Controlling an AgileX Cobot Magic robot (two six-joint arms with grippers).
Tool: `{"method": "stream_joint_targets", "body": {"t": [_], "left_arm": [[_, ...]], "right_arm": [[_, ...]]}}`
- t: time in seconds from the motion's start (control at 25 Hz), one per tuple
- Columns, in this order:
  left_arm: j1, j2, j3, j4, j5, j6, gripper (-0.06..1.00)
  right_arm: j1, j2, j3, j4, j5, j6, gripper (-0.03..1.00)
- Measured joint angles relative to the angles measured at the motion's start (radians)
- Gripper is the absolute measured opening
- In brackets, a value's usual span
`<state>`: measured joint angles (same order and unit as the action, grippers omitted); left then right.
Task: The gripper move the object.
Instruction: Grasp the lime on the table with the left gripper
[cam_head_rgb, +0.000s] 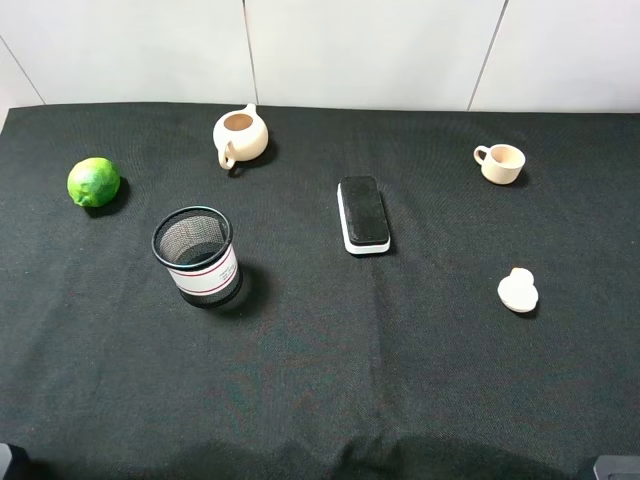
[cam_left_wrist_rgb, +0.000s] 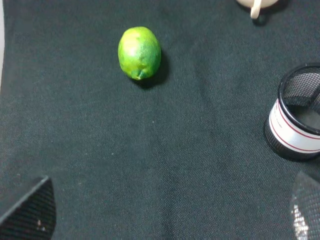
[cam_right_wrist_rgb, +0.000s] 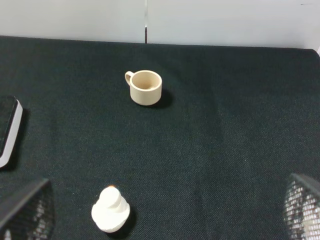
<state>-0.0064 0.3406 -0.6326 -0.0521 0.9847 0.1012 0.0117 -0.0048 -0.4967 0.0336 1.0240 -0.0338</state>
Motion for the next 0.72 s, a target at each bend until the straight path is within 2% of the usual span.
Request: {"method": "stream_joint_targets", "body": {"t": [0.72], "left_arm": [[0.000, 0.482, -0.211, 0.008, -0.002, -0.005, 0.99]], "right_arm": [[0.000, 0.000, 0.000, 0.000, 0.000, 0.000, 0.69]]}}
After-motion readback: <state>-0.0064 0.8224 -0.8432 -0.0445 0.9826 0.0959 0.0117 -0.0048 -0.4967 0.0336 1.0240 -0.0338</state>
